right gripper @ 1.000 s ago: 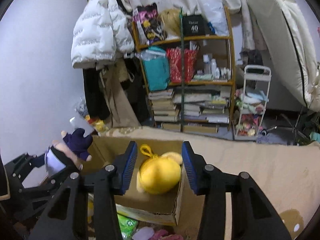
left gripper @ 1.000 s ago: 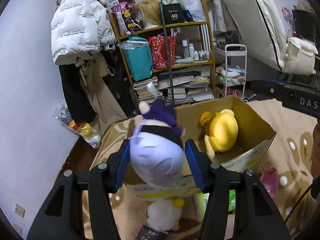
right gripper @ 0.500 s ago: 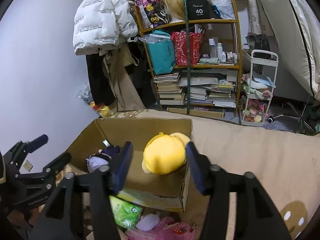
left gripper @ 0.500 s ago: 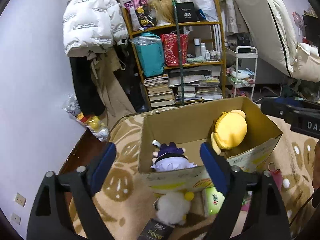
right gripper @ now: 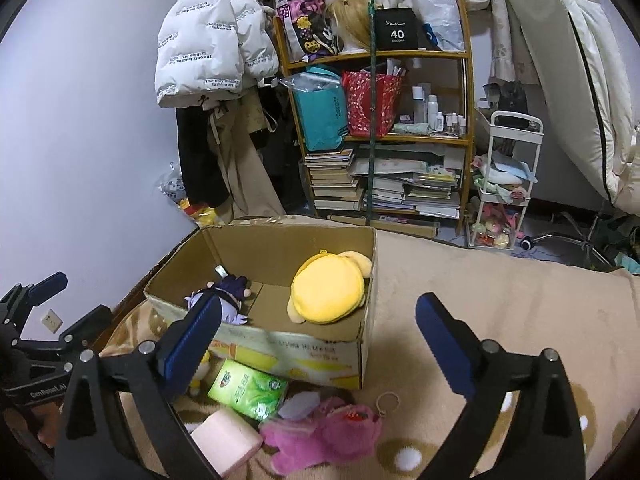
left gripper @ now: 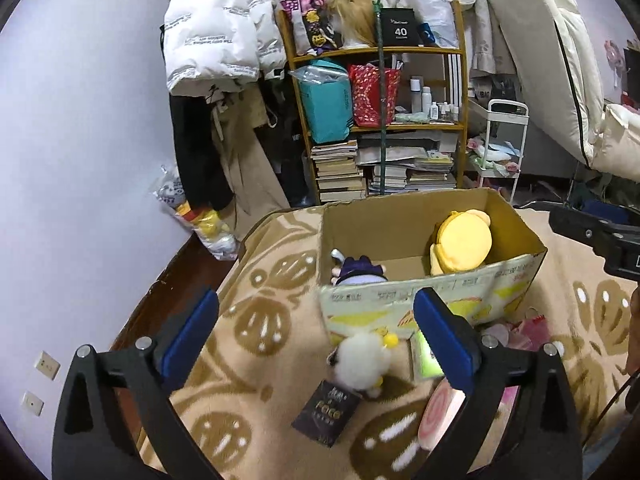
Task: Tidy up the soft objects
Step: 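Move both tools back toward the remaining items beside the box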
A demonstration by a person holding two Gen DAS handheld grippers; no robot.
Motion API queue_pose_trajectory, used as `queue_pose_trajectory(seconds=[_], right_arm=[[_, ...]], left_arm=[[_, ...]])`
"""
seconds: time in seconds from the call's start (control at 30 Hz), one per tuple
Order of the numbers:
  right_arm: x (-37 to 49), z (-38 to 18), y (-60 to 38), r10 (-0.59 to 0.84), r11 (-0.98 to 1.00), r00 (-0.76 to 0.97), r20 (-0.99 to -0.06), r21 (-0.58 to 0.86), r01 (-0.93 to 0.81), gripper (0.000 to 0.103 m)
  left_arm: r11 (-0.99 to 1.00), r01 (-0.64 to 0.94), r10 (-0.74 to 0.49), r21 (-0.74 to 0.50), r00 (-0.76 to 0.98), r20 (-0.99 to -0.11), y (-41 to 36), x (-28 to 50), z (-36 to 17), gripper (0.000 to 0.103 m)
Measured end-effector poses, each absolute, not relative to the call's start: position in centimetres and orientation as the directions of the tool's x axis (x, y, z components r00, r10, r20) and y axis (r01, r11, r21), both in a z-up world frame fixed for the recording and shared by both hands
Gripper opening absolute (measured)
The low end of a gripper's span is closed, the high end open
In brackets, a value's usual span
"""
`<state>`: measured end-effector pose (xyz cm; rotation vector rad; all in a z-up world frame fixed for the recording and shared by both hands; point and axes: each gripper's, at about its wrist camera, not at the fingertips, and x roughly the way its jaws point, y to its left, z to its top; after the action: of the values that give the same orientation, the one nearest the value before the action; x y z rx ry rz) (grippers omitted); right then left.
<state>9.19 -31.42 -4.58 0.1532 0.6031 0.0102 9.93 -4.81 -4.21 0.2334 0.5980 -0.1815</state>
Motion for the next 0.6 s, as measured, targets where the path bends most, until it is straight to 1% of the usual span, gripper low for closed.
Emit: queue_pose_trajectory(seconds=[0.17,0.33,0.47,0.6], right_arm=[[7.8,-4.1,-31.4,0.017,0.991,0.818,-0.575,0.121,0.064,0.102],[6.2,-3.7,-31.8,0.012,0.986,0.818,-0.575,0.141,0.085,0.102],[5.3,-3.7,-31.9,0.012,0.984,0.814,-0.581,0.152,0.094,0.102],[4.5,-4.0,-31.6,0.016,0.983,0.801,-0.599,0.157,0.097,0.102]], left_arm=[[0.959,0.231,-0.093,0.162,0.801,-0.591,-3.9,9.1,-3.9,0.099],[0.958,0.230,-0.081,0.168,0.786,-0.613,-3.5,8.0,-4.4,0.099],[0.952,0.241,-0.071,0.190,0.774,-0.630,-3.6,7.2,-4.7,0.099],[0.948,0.231,-0.031,0.220,0.754,-0.656,-3.6,6.9,-5.3,0.099]])
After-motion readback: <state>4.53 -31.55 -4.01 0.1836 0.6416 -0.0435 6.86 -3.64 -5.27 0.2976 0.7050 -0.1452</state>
